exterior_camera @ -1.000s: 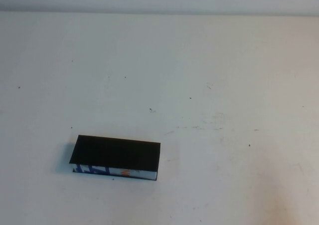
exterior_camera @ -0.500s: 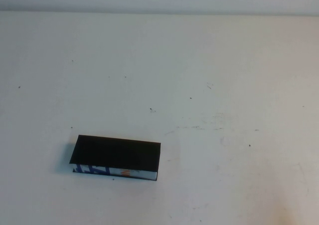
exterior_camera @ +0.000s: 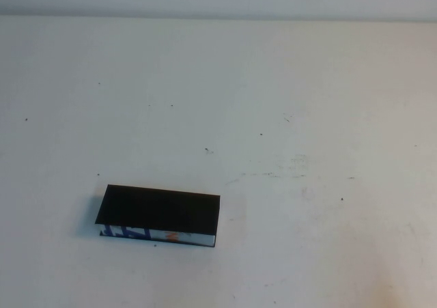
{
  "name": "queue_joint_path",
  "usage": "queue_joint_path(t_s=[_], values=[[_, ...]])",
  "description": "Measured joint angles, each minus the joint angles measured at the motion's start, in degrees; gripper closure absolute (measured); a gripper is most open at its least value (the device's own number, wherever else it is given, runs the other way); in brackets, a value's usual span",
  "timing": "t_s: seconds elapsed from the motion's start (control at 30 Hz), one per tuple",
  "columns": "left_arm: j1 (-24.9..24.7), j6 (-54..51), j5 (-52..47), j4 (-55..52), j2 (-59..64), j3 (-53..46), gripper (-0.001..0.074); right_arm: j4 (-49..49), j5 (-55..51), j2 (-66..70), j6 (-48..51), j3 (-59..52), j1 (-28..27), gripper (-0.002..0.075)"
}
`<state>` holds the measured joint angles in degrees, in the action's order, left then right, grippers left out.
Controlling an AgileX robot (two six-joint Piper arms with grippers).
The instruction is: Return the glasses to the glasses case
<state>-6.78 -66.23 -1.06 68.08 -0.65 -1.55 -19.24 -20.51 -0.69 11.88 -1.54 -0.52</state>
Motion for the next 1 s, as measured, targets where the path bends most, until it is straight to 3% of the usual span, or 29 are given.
queue_joint_path(t_s=[0.17, 0.23, 0.43, 0.53, 0.73, 1.0], values=[[0.0, 0.0, 2.7, -0.1, 0.0, 0.0, 0.0739, 0.0, -0.2, 0.0, 0.0, 0.0, 0.0, 0.0737], [0.0, 2.1, 2.9, -5.2, 0.0, 0.0, 0.0739, 0.0, -0.2, 0.0, 0.0, 0.0, 0.0, 0.0737], [0.0, 39.4, -0.5, -48.1, 0.0, 0.0, 0.0739, -0.1, -0.2, -0.1, 0.0, 0.0, 0.0, 0.0737], [0.0, 49.8, -7.1, -57.3, 0.0, 0.0, 0.0739, -0.1, -0.2, -0.1, 0.0, 0.0, 0.0, 0.0737], [0.0, 53.9, -19.1, -61.1, 0.0, 0.0, 0.0739, -0.1, -0.2, -0.1, 0.0, 0.0, 0.0, 0.0737], [0.0, 54.2, -21.0, -61.7, 0.0, 0.0, 0.0739, -0.2, -0.2, -0.1, 0.0, 0.0, 0.0, 0.0737]])
